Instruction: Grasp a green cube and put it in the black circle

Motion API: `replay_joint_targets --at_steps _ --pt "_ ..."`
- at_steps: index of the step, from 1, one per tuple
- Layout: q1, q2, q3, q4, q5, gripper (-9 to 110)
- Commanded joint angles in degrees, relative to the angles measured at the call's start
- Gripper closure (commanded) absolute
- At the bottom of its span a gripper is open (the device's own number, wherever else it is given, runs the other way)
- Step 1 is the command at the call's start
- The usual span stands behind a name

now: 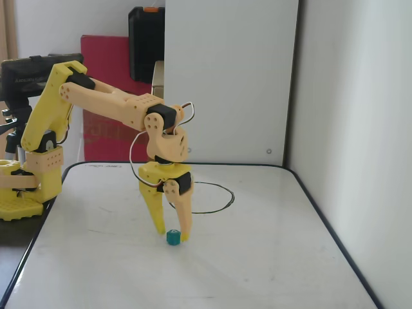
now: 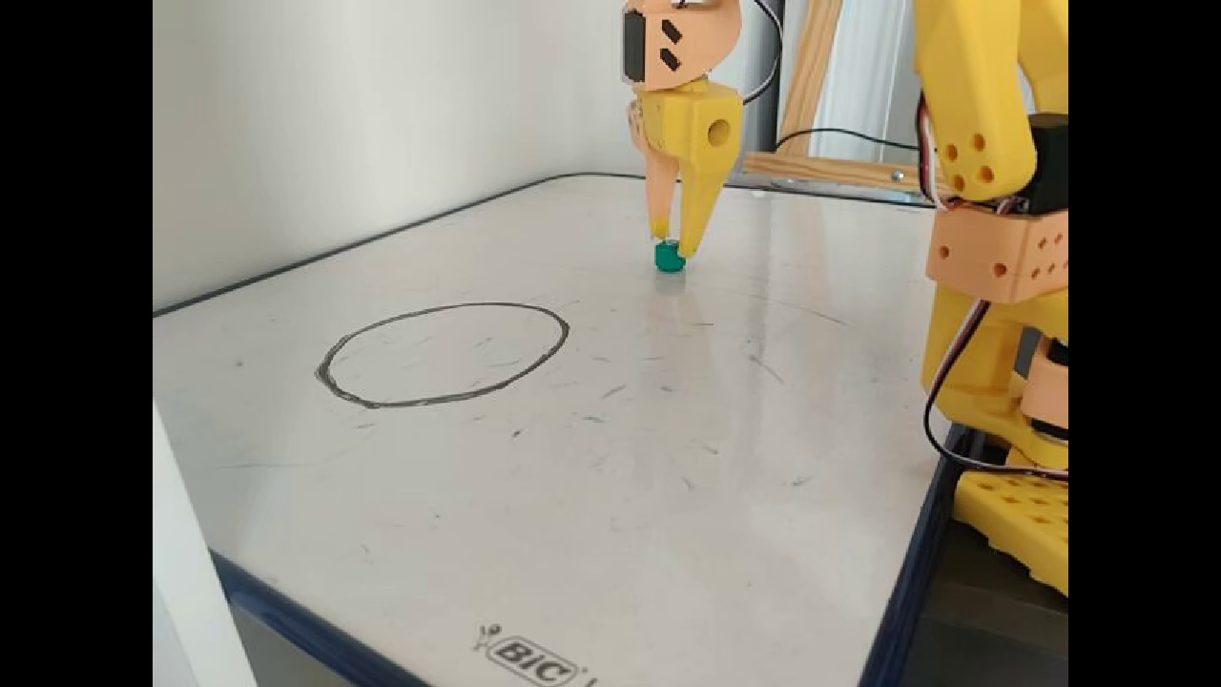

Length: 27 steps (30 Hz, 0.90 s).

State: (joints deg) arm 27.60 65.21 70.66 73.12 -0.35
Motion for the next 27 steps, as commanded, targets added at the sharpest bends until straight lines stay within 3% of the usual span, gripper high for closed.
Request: replay_joint_targets --at_steps 1,7,16,27 --pt "-0.62 0.18 -1.85 -0.35 -0.26 85" --pt "-1.05 -0.09 -1.85 -0.44 0.09 87" --pt "-1.14 -0.35 -1.93 -0.70 1.41 101" --pt "-5.36 8.00 -9.76 7.91 4.92 101"
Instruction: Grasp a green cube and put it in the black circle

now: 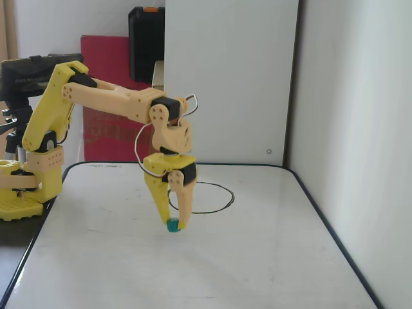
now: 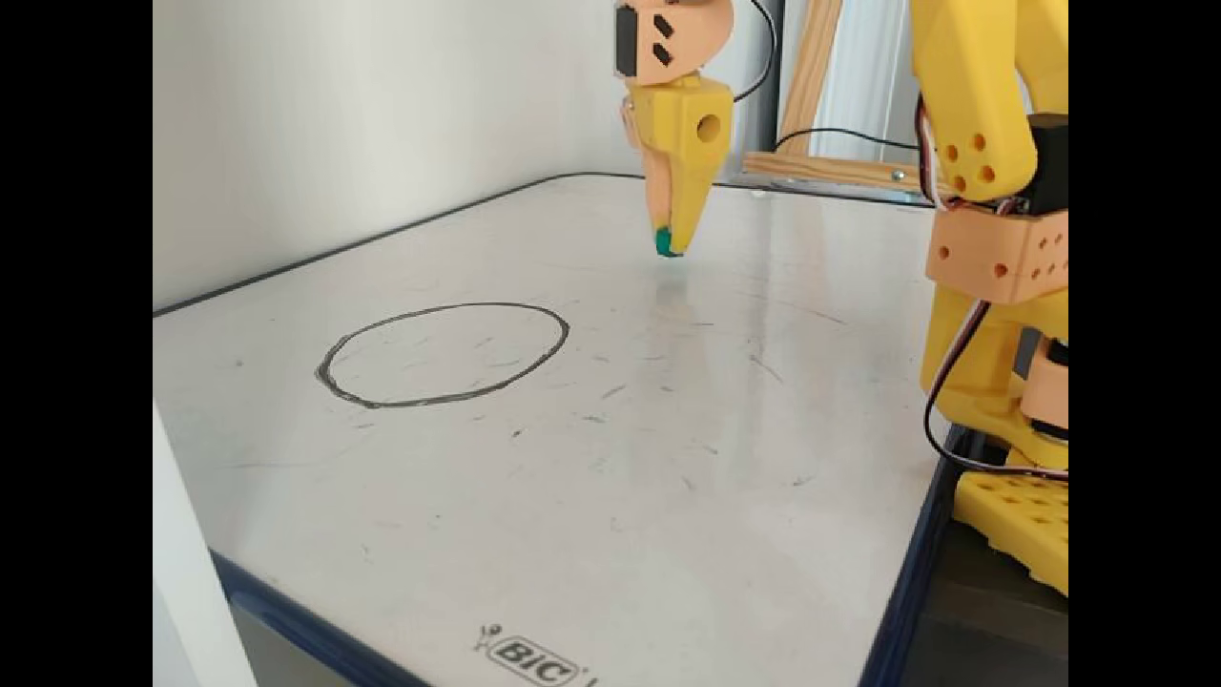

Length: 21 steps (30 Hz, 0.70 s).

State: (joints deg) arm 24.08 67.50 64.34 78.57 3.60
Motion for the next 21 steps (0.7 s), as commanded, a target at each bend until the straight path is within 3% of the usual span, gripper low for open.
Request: replay_joint_targets --at_steps 1,12,21 --pt "-3.34 7.21 -3.96 3.43 1.41 101" --pt "-23.82 17.23 4.48 -1.05 6.33 101" --pt "-32.17 10.72 8.09 -7.38 8.26 101"
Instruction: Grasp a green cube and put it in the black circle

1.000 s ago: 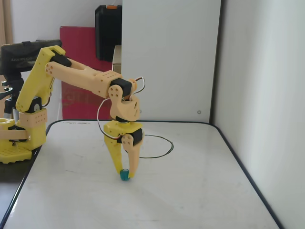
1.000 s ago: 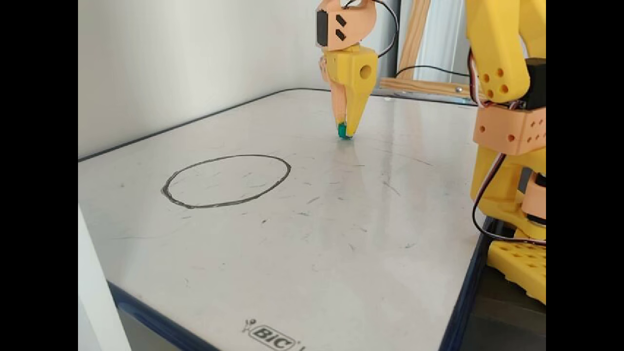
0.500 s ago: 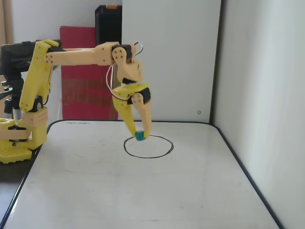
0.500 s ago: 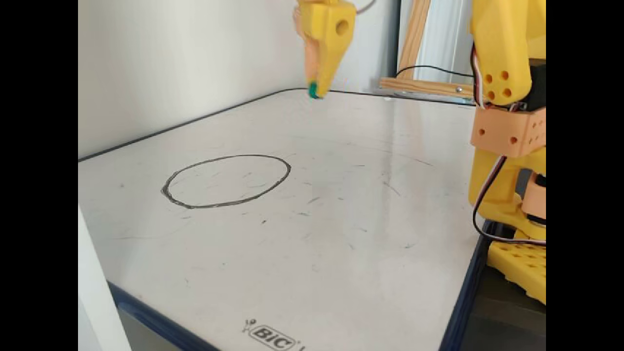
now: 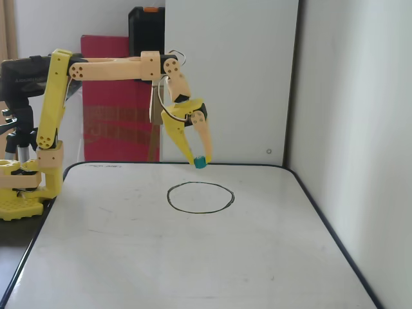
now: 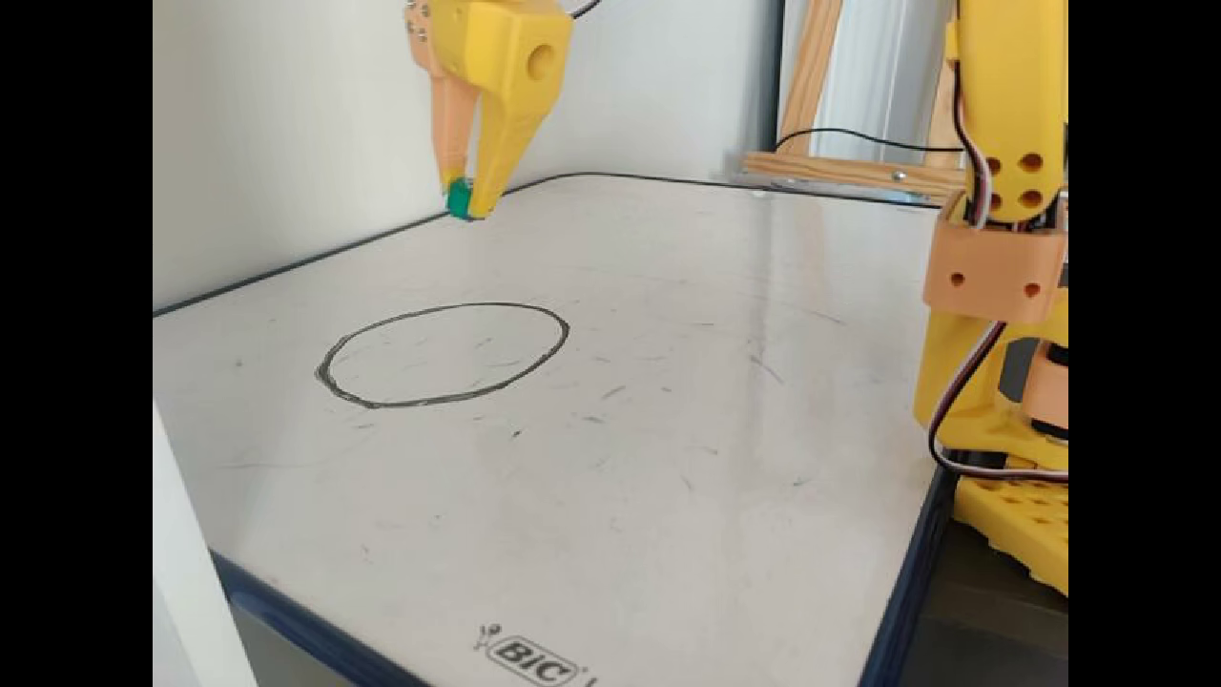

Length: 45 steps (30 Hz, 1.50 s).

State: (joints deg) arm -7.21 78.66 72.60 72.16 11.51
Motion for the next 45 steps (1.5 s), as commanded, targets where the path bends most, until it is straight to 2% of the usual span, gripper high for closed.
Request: replay_joint_targets --at_steps 1,9,21,27,31,37,40,45 --pt "-1.41 -1.67 -0.26 -1.32 0.53 101" --pt "-4.13 -9.76 -1.49 -3.25 1.67 101" --pt "-1.93 -13.45 -5.54 -2.02 1.05 101" --pt "-2.11 -13.80 -5.71 -1.76 0.97 97" --pt "-2.55 -13.89 -5.71 -1.76 0.97 88" --pt "-2.81 -13.89 -6.06 -1.49 1.41 85" --pt "-2.81 -9.40 -6.33 0.97 2.02 85" --pt "-6.77 12.57 -5.54 10.72 3.96 89"
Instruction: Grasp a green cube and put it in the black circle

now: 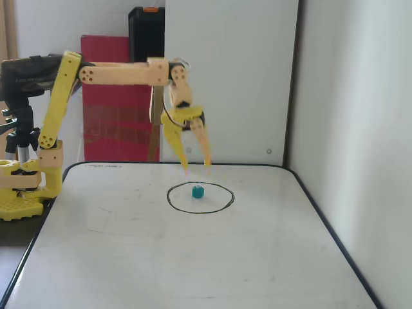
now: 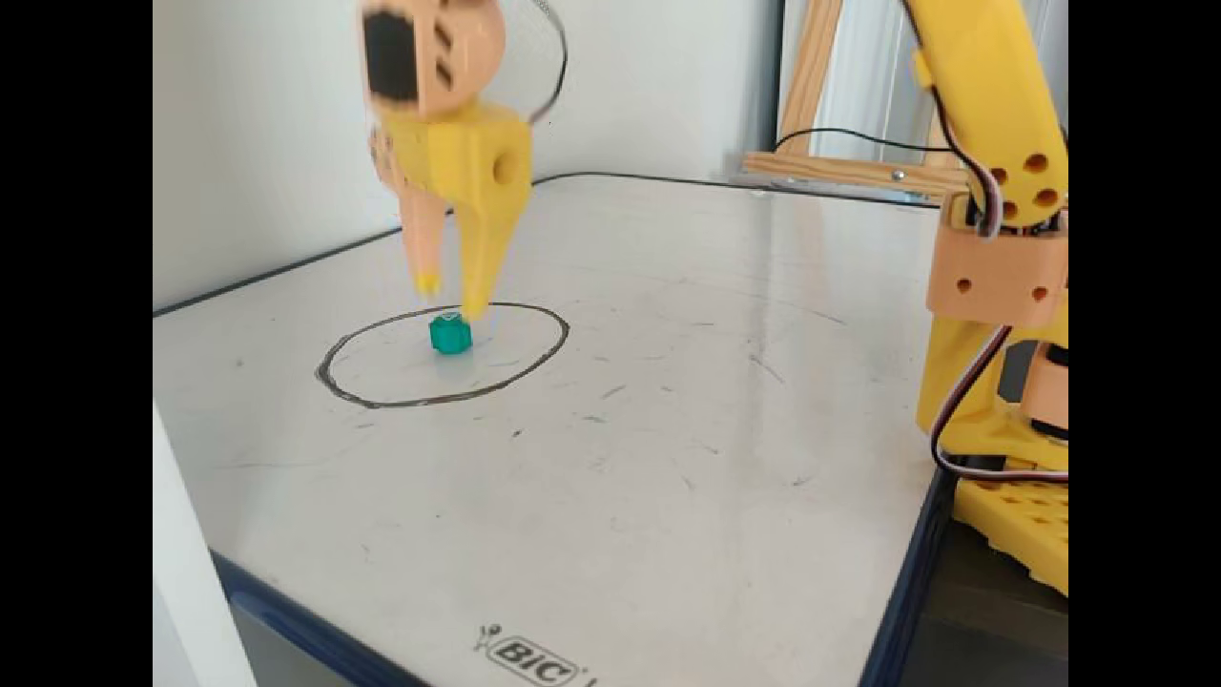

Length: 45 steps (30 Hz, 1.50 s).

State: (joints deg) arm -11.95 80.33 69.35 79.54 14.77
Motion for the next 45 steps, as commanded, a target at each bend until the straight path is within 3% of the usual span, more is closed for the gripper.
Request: replay_joint_targets --at_steps 1,4,9,16,20,27,34,45 --pt "-3.34 15.56 -1.58 5.01 0.88 91" --pt "-5.63 30.76 6.42 5.36 1.32 95" --pt "-2.55 57.04 32.52 -5.27 -1.67 100" --pt "7.21 87.63 69.79 -19.78 -18.81 101" --pt "9.05 100.99 84.90 -22.50 -22.76 101" --pt "12.74 112.76 97.91 -23.38 -20.21 101" --pt "10.46 113.38 108.19 -23.91 -19.25 101" --pt "10.11 113.38 108.81 -24.43 -19.69 101"
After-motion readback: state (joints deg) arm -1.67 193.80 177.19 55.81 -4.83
